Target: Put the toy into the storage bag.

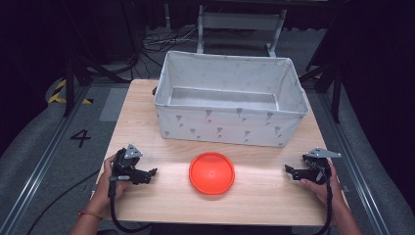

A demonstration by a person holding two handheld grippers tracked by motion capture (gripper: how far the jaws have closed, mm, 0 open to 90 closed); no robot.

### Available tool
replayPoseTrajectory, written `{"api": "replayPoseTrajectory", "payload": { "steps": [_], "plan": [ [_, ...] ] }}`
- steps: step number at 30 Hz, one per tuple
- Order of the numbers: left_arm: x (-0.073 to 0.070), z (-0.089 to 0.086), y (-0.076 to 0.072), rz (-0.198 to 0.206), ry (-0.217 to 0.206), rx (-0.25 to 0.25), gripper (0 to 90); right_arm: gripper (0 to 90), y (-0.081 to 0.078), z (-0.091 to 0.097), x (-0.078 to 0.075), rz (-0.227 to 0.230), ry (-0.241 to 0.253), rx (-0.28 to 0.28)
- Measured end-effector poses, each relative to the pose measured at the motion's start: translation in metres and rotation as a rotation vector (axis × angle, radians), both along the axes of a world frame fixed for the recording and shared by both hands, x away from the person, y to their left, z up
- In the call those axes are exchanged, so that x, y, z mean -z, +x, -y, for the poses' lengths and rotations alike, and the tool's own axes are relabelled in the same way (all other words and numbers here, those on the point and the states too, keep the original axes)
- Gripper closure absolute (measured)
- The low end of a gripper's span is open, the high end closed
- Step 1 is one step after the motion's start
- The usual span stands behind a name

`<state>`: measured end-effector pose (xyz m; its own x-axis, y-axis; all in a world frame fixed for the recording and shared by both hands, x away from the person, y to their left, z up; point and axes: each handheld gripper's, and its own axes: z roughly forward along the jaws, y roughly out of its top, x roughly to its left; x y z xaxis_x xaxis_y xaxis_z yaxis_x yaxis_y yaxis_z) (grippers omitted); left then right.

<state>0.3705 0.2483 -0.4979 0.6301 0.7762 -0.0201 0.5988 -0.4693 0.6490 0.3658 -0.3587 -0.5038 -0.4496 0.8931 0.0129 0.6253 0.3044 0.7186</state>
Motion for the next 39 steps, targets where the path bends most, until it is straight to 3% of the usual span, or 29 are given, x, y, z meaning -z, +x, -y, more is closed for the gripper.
{"api": "replayPoseTrajectory", "payload": {
  "steps": [4,15,16,20,24,31,36,39],
  "plan": [
    [0.0,0.0,0.001,0.006,0.004,0.012,0.4,11.3,0.0,0.0,0.0,0.0,0.0,-0.001],
    [0.0,-0.002,-0.01,0.005,0.007,-0.023,0.5,15.9,-0.006,0.002,-0.002,-0.003,0.003,-0.004],
    [0.0,-0.003,-0.011,0.002,0.002,-0.017,0.5,19.9,-0.007,0.001,-0.004,-0.016,0.0,-0.013],
    [0.0,-0.004,-0.009,0.004,0.005,0.004,0.1,21.3,-0.01,-0.002,-0.01,-0.032,0.011,-0.058],
    [0.0,-0.004,-0.008,-0.003,0.002,0.019,0.0,18.8,-0.016,-0.016,-0.024,-0.014,0.024,-0.13],
    [0.0,-0.004,-0.008,0.0,0.001,0.014,0.1,20.0,-0.024,-0.057,-0.041,0.019,0.074,-0.242],
    [0.0,-0.004,-0.009,-0.001,0.001,0.01,0.2,20.2,-0.024,-0.086,-0.045,0.026,0.08,-0.316],
    [0.0,-0.004,-0.009,0.003,0.004,0.006,0.3,19.8,-0.022,-0.105,-0.048,0.038,0.054,-0.356]
  ]
}}
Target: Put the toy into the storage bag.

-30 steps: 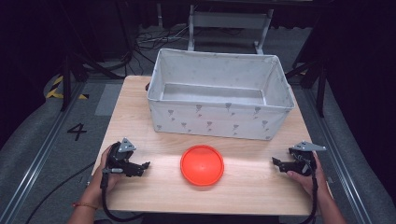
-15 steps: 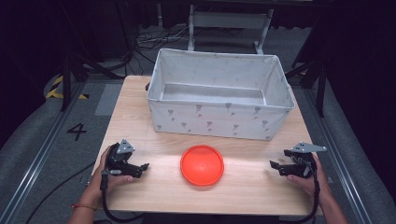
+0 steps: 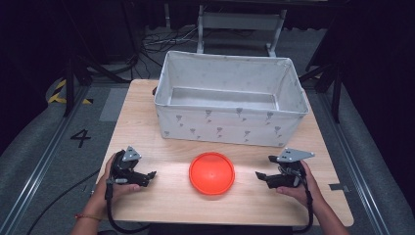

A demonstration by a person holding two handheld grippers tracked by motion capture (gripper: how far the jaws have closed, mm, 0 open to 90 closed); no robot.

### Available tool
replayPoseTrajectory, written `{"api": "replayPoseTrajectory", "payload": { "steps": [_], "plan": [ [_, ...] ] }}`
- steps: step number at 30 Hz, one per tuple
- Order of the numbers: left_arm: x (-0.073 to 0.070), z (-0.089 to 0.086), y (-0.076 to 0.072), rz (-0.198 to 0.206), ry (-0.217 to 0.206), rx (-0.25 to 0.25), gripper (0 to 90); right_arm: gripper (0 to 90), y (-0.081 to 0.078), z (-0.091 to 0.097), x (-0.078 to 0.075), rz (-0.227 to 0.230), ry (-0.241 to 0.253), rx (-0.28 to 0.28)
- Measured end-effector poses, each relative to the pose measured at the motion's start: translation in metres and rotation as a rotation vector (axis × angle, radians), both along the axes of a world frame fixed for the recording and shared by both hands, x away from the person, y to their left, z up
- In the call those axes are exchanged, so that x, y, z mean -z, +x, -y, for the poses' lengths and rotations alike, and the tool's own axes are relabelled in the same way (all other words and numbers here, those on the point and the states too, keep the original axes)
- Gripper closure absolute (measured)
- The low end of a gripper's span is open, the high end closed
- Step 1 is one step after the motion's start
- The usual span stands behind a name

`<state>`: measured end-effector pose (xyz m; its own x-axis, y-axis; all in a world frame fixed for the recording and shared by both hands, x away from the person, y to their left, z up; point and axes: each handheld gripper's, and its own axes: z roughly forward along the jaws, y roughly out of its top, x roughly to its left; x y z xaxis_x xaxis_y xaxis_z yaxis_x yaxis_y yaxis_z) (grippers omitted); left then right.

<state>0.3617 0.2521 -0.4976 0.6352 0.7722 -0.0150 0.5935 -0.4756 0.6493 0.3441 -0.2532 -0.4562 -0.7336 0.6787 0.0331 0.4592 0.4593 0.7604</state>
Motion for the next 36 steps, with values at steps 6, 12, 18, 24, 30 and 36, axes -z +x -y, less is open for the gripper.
{"api": "replayPoseTrajectory", "payload": {
  "steps": [6,12,18,24,30,36],
  "plan": [
    [0.0,0.0,0.0,0.001,0.002,-0.002,0.3,19.5,0.01,-0.042,0.001,-0.021,0.009,-0.108],
    [0.0,0.0,0.0,0.002,0.001,-0.004,0.3,18.5,0.028,-0.08,0.013,-0.048,0.005,-0.171],
    [0.0,0.0,0.0,0.002,0.002,-0.004,0.3,18.5,0.044,-0.108,0.032,-0.094,-0.023,-0.19],
    [0.0,0.0,0.0,0.002,0.001,-0.004,0.3,15.7,0.048,-0.111,0.042,-0.108,0.014,-0.162],
    [0.0,0.0,0.0,0.002,0.002,-0.004,0.3,18.8,0.038,-0.119,0.042,-0.067,-0.028,-0.196],
    [0.0,0.001,-0.001,-0.001,-0.001,-0.012,0.5,28.7,0.038,-0.119,0.041,-0.072,-0.023,-0.175]
  ]
}}
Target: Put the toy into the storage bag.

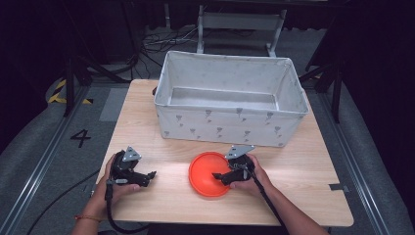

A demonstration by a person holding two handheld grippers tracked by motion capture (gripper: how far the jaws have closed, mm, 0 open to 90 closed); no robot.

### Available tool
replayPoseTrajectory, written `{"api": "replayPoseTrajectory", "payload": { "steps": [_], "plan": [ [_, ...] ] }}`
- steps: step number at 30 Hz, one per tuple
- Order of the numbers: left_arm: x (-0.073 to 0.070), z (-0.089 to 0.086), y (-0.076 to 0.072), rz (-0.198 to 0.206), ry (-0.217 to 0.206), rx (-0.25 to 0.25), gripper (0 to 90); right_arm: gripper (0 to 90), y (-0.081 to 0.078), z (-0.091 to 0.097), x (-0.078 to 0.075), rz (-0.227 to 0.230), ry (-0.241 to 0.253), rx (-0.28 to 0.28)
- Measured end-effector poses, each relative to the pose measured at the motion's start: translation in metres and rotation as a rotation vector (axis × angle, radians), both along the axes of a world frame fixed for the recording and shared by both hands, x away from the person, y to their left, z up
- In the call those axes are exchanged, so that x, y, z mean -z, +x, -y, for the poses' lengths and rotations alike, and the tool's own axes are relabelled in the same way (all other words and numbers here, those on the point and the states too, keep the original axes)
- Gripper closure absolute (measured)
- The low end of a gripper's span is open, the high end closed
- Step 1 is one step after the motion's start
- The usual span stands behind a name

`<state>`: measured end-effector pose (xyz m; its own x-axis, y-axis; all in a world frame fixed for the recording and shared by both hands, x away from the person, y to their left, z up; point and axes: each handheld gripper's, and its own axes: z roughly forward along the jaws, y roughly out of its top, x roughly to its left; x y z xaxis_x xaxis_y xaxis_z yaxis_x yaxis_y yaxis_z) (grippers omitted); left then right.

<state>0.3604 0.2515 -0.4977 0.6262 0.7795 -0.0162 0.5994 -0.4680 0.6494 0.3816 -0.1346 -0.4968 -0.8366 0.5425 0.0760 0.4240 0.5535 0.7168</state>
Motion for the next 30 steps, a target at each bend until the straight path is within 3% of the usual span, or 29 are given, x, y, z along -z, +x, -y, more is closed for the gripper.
{"api": "replayPoseTrajectory", "payload": {
  "steps": [3,4,8,11,22,30],
  "plan": [
    [0.0,0.0,0.0,0.0,0.0,0.0,0.5,43.4,0.004,0.006,-0.002,-0.021,0.025,0.02],
    [0.0,0.0,0.0,-0.001,0.0,0.0,0.5,53.4,0.008,0.012,-0.002,-0.048,0.066,0.04],
    [0.0,0.0,0.0,-0.001,0.0,0.002,0.4,59.8,0.01,0.017,-0.004,-0.065,0.092,0.036],
    [0.0,0.0,0.001,0.002,0.003,0.007,0.3,67.9,0.008,0.02,-0.013,-0.026,0.104,0.008],
    [0.0,0.0,-0.001,0.0,-0.002,-0.006,0.5,82.1,-0.007,0.037,-0.049,0.014,0.195,-0.108],
    [0.0,0.0,-0.001,0.0,-0.001,-0.01,0.5,82.6,-0.03,0.043,-0.076,0.108,0.113,-0.191]
  ]
}}
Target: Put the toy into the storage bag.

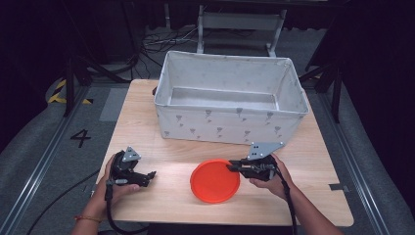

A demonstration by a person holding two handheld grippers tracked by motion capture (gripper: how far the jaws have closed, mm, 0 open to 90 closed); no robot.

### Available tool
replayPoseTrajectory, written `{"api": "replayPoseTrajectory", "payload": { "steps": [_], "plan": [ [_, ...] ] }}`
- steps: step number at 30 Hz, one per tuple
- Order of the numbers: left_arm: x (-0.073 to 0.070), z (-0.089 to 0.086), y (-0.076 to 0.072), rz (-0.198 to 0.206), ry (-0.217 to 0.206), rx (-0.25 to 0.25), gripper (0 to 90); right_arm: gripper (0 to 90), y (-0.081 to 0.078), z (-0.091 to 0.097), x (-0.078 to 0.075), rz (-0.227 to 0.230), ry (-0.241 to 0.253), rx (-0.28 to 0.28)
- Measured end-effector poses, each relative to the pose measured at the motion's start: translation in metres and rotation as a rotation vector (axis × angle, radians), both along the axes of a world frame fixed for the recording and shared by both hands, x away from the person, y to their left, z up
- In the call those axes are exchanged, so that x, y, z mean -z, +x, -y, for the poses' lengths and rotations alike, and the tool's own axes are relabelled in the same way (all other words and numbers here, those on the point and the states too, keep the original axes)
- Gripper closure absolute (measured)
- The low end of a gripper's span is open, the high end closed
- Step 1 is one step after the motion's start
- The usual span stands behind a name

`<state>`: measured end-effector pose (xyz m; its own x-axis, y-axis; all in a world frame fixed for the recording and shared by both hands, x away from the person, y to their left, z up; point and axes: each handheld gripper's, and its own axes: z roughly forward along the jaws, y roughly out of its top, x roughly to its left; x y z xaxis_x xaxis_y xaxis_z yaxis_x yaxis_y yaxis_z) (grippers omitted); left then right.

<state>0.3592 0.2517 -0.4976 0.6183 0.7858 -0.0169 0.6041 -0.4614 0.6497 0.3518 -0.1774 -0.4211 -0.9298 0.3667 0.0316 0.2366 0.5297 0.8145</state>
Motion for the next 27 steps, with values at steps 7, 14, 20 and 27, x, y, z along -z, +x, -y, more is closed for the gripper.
{"api": "replayPoseTrajectory", "payload": {
  "steps": [7,14,20,27],
  "plan": [
    [0.0,0.0,0.0,0.0,0.0,-0.002,0.5,82.7,-0.011,0.006,-0.018,0.062,-0.068,-0.025],
    [0.0,0.0,0.0,0.0,-0.001,-0.002,0.5,82.7,-0.018,0.021,-0.029,0.097,-0.108,-0.013],
    [0.0,0.0,0.0,0.0,0.0,0.0,0.5,82.7,-0.03,0.045,-0.038,0.109,-0.156,0.002],
    [0.0,0.0,0.0,0.0,0.0,0.0,0.5,82.7,-0.034,0.075,-0.047,0.091,-0.239,0.038]
  ]
}}
